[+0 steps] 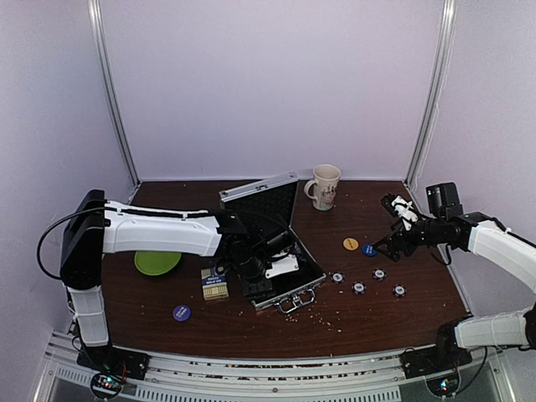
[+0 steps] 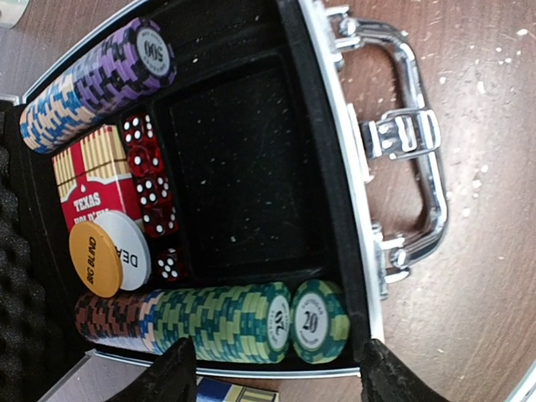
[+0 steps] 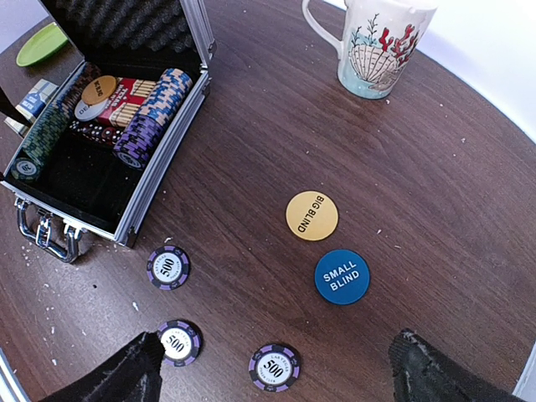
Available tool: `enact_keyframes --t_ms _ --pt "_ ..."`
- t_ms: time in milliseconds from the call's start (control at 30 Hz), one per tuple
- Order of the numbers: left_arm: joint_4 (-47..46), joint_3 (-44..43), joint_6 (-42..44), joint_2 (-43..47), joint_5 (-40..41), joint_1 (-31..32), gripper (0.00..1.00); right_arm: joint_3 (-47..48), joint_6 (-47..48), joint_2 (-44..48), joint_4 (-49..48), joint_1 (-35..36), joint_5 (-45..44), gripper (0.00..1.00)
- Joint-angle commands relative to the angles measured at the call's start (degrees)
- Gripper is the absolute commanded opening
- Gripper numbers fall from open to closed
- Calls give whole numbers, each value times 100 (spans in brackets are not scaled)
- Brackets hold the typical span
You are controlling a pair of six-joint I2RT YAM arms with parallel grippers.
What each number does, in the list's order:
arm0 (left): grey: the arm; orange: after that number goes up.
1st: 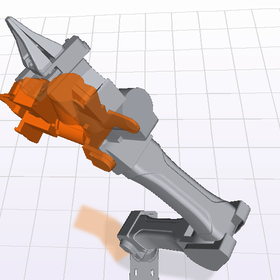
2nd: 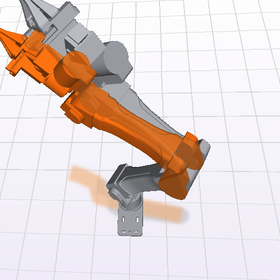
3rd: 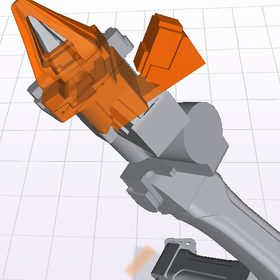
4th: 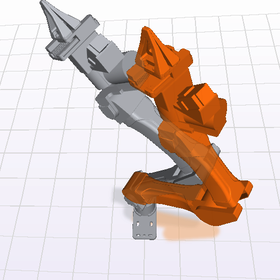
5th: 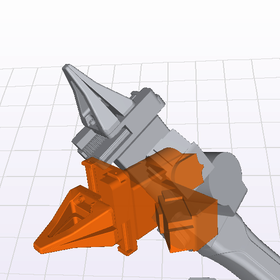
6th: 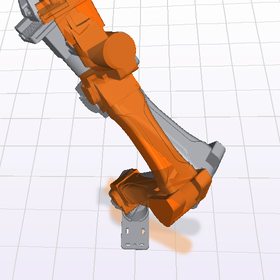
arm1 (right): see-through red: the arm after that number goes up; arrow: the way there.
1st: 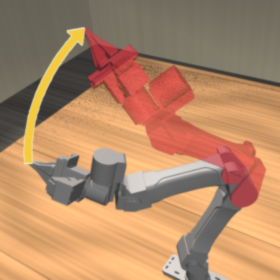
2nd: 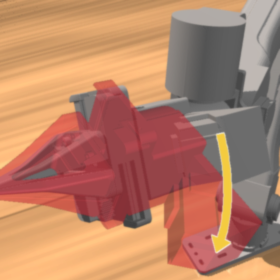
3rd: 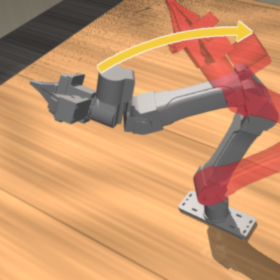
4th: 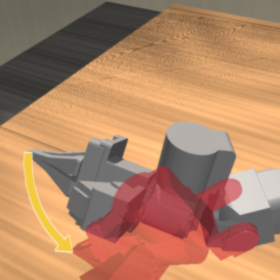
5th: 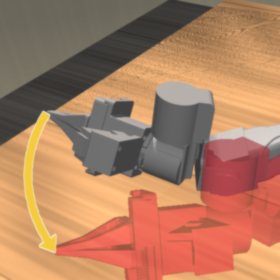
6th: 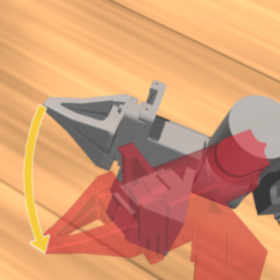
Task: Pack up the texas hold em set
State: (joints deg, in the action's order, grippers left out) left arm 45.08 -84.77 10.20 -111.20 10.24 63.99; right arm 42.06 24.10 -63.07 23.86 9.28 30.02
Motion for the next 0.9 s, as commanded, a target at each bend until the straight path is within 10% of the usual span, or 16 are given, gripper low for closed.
enact_keyframes --t_ms 0,867 --pt "-17 -1 221 -138 13 -117 68 118 49 -41 58 30 6 95" --pt "-333 -162 182 -311 489 -560 64 142 86 -179 97 30 -31 95"
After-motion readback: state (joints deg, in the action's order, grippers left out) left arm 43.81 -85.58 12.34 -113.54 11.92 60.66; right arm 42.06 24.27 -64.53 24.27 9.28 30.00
